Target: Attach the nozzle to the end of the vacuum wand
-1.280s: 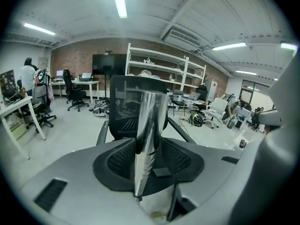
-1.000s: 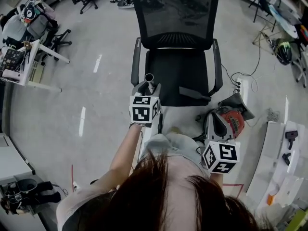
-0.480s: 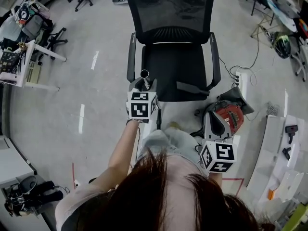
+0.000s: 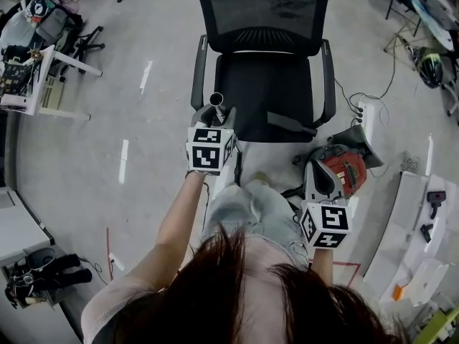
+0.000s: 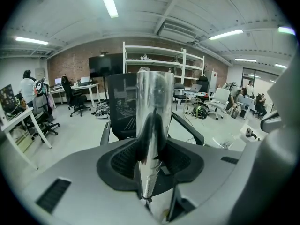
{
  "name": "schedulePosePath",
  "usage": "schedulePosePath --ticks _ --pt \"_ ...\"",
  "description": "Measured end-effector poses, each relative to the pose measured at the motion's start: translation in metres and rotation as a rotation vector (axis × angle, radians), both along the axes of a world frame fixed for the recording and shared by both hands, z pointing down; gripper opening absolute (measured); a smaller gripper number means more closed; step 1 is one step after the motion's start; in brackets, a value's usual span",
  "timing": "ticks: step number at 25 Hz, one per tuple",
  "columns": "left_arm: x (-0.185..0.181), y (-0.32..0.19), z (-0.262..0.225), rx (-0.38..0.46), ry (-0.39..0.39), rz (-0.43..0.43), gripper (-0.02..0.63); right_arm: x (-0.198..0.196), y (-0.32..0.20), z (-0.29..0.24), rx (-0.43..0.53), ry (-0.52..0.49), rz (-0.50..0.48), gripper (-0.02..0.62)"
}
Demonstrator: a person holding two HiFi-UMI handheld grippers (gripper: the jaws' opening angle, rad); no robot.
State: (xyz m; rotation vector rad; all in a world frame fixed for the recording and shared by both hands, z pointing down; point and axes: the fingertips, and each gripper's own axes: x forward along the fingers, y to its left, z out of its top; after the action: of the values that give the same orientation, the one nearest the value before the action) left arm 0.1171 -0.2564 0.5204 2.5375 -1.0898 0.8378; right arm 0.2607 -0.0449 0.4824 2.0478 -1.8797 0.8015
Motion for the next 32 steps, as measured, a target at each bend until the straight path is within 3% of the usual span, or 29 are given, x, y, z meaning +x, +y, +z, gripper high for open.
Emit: schedulePosePath --ticks 6,13,28,32 --pt "0.003 -0.003 0.003 0.007 0.005 0.018 0.160 0.021 -0.008 0.049 -0.067 0.015 -0.023 0.025" --pt "0.006 -0.004 0.012 0.030 0.005 0.023 0.158 0.033 -0.025 0.119 -0.104 -0.050 -0.154 0.026" --pt "-0.004 -0.014 0.023 0.043 0.022 0.041 0.158 0.048 -0.071 0.256 -0.283 0.229 -0.400 0.029" --pt "-0.004 -0.017 0.024 0.054 0.045 0.043 0.158 0.045 -0.078 0.304 -0.366 0.252 -0.486 0.134"
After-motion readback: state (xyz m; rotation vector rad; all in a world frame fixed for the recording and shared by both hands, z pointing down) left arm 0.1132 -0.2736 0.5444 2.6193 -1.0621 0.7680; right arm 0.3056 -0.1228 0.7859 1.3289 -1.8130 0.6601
